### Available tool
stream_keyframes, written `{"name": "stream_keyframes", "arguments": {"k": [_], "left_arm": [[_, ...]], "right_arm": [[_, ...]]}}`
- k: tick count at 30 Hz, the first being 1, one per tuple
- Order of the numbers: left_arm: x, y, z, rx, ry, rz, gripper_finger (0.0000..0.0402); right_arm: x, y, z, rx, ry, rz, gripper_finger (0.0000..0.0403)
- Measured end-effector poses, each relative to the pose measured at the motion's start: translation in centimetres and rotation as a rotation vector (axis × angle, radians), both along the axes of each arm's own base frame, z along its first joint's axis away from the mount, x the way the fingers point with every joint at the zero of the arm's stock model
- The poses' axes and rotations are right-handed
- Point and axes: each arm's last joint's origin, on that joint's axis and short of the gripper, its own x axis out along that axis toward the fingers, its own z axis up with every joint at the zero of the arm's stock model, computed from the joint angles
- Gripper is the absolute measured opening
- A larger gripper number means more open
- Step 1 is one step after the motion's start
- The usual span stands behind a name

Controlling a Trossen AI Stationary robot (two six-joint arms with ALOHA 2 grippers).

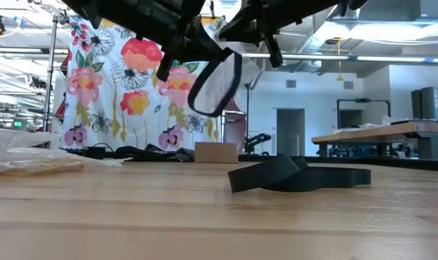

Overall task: Sort rubber bands
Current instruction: Put the black rubber band into the transparent zip bag

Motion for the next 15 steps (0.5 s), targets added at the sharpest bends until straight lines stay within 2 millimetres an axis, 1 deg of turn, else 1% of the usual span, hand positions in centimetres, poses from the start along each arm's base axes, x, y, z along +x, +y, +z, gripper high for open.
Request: {"name": "stream_keyframes", "arguments": {"k": [11,15], "left_arm": [[-0.18,0.33,0.09,0.024,-0.014,0.151,0.0000],[-0.13,0.08,0.39,0.034,-0.040,0.147,0.0000]], "right_arm": [[-0.10,0.96,-0.11,-0.031,0.022,0.004,0.0001],[-0.18,0.93,-0.36,-0.037,0.050,-0.010,0.0001]]}}
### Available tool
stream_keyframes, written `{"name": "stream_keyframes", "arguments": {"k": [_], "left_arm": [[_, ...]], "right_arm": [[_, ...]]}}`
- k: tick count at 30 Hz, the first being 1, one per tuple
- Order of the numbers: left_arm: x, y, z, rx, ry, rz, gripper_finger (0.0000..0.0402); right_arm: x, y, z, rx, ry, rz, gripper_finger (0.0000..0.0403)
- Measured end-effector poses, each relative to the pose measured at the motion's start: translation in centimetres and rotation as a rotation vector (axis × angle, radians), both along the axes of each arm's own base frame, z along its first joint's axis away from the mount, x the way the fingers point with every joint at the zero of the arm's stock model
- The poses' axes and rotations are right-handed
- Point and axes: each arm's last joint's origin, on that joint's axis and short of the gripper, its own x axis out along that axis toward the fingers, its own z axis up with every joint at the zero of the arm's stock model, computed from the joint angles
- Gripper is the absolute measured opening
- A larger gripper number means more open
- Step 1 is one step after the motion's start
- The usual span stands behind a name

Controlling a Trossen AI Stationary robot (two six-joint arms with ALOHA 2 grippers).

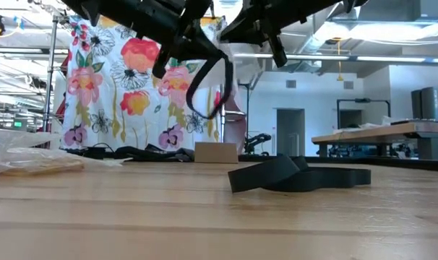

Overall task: Sort rubber bands
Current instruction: Put the black rubber band into the transparent zip bag

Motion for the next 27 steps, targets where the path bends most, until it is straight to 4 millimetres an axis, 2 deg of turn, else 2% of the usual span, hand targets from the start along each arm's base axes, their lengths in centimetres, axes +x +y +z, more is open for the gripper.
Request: {"name": "stream_keyframes", "arguments": {"k": [4,8,14,17,21,27], "left_arm": [[0.0,-1.2,0.1,0.006,0.002,-0.075,0.0000],[-0.4,-3.6,-0.5,0.032,0.074,-0.158,0.0000],[-1.4,-6.8,-0.9,0.121,0.142,-0.191,0.0000],[-2.0,-8.4,-0.8,0.172,0.149,-0.180,0.0000],[-2.9,-9.9,-0.7,0.268,0.170,-0.087,0.0000],[-4.2,-10.8,-0.4,0.377,0.220,0.047,0.0000]], "right_arm": [[0.0,-0.3,-0.1,-0.010,0.020,-0.006,0.0001],[0.0,-0.8,-0.1,-0.028,0.026,-0.020,0.0001],[-0.1,-0.6,0.0,-0.266,0.129,0.054,0.0001],[-0.5,-0.3,0.6,-0.280,0.124,0.115,0.0001],[-1.1,-0.8,1.7,-0.169,0.088,0.143,0.0001],[-1.7,-2.2,2.7,0.132,0.203,0.162,0.0001]]}}
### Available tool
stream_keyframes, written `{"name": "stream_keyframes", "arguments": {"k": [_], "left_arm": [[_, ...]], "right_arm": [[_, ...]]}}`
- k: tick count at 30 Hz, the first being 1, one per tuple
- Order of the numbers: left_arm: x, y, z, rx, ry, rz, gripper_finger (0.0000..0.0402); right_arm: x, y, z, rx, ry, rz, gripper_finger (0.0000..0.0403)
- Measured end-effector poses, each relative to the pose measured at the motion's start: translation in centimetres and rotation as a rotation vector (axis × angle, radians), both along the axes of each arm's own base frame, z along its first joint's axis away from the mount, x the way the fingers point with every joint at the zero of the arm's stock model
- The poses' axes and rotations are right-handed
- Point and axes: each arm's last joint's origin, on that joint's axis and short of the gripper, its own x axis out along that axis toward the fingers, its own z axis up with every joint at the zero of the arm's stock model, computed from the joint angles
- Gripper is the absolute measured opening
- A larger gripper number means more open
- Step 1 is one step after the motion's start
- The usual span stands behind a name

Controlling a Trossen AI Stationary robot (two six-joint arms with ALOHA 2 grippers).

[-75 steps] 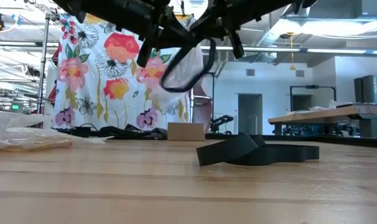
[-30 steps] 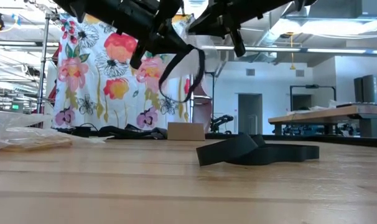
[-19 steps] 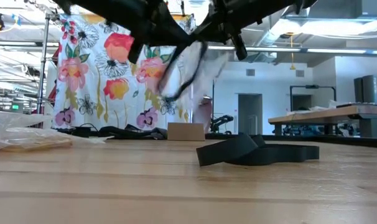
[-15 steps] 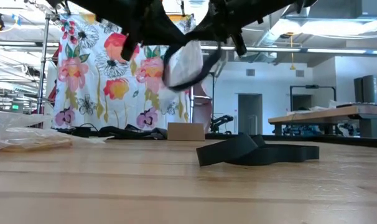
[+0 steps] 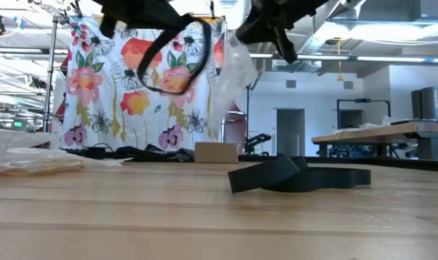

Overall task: Sort rubber bands
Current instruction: Put the black rubber band into the transparent zip bag

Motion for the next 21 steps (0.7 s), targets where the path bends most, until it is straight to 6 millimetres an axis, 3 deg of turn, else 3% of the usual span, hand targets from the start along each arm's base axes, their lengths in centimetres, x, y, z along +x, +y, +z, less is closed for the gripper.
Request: {"name": "stream_keyframes", "arguments": {"k": [7,11,14,17,21], "left_arm": [[-0.3,-0.2,-0.2,0.173,0.148,-0.034,0.0000],[0.1,-2.1,-1.9,0.353,0.304,-0.190,0.0000],[0.3,-3.7,-2.4,0.431,0.320,-0.337,0.0000],[0.5,-4.4,-2.6,0.452,0.309,-0.496,0.0000],[1.1,-3.8,-2.8,0.379,0.292,-0.577,0.0000]], "right_arm": [[0.4,1.3,1.2,0.202,-0.027,0.171,0.0004],[0.6,1.5,2.7,0.181,-0.064,0.177,0.0001],[0.8,1.0,3.8,0.152,-0.094,0.175,0.0001],[0.8,0.3,4.5,0.138,-0.096,0.159,0.0001],[0.8,-0.2,4.9,0.129,-0.097,0.144,0.0001]]}}
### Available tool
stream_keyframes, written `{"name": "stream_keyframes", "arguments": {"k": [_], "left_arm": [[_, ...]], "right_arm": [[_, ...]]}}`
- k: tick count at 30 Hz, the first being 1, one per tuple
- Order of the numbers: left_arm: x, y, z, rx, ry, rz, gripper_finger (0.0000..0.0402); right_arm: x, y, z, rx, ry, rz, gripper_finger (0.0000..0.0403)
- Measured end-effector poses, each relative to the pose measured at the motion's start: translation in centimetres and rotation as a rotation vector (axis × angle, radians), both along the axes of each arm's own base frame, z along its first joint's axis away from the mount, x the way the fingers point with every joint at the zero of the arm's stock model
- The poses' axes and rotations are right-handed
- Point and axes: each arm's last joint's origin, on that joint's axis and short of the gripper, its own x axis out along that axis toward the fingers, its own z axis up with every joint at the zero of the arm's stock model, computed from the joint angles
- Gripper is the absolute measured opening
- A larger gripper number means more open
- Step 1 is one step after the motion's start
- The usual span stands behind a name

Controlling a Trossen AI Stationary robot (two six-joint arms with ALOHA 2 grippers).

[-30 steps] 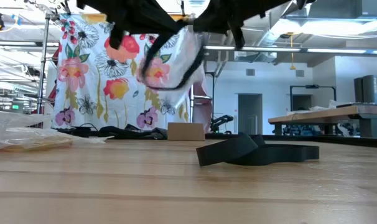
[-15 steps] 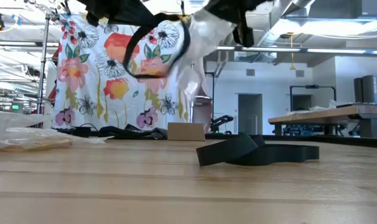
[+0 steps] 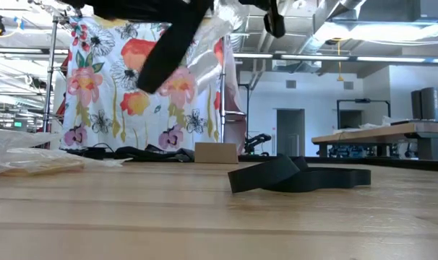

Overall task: Sort rubber bands
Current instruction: Put the black rubber band into the transparent zip bag

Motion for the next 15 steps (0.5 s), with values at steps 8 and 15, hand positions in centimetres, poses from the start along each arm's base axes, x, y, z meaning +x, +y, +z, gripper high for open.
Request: {"name": "stream_keyframes", "arguments": {"k": [8,15], "left_arm": [[0.8,1.2,-0.3,-0.216,0.016,-0.007,0.0074],[0.6,0.9,-0.1,-0.217,-0.008,0.030,0.0210]], "right_arm": [[-0.2,-0.1,-0.4,-0.016,0.044,0.004,0.0000],[-0.1,-0.6,-0.2,0.001,0.022,-0.017,0.0000]]}}
